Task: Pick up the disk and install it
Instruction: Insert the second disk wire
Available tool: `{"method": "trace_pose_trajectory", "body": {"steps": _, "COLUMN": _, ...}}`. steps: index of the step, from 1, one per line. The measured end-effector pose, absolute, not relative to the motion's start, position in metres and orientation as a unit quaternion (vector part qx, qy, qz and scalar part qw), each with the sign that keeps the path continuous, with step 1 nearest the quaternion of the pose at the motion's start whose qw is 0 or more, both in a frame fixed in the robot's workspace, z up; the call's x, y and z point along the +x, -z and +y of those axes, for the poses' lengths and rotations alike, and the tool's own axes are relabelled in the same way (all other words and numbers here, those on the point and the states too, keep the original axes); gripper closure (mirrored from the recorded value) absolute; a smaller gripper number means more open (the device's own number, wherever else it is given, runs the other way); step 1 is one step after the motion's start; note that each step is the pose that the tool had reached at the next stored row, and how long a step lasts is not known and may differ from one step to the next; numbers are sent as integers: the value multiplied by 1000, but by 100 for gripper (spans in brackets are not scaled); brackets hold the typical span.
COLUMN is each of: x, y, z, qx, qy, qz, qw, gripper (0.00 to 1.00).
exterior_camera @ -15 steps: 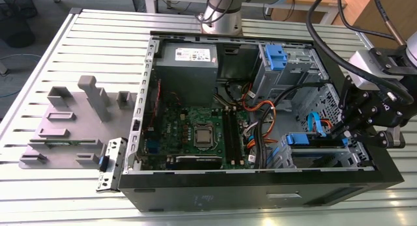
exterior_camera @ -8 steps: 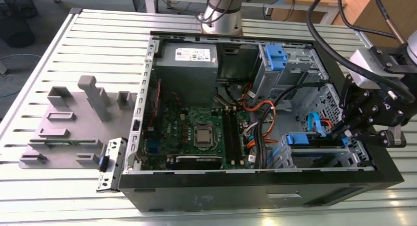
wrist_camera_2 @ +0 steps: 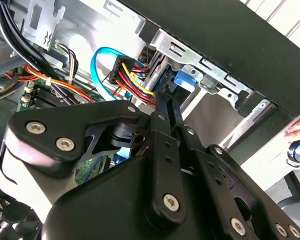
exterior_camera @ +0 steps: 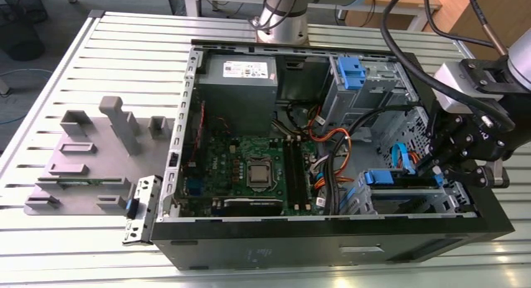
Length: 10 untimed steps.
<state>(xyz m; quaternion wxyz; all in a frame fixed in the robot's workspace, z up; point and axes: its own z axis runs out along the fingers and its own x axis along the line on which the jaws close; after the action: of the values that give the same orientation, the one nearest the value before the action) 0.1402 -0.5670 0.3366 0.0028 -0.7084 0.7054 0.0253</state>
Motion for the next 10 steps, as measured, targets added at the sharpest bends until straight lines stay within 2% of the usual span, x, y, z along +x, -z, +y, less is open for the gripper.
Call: {"method": "trace_pose_trajectory", "body": {"steps": 10, "x": 140, "y": -333, "z": -567, "qx": -708, "qy": -25, "qz": 705, "qw": 3, "gripper": 84}}
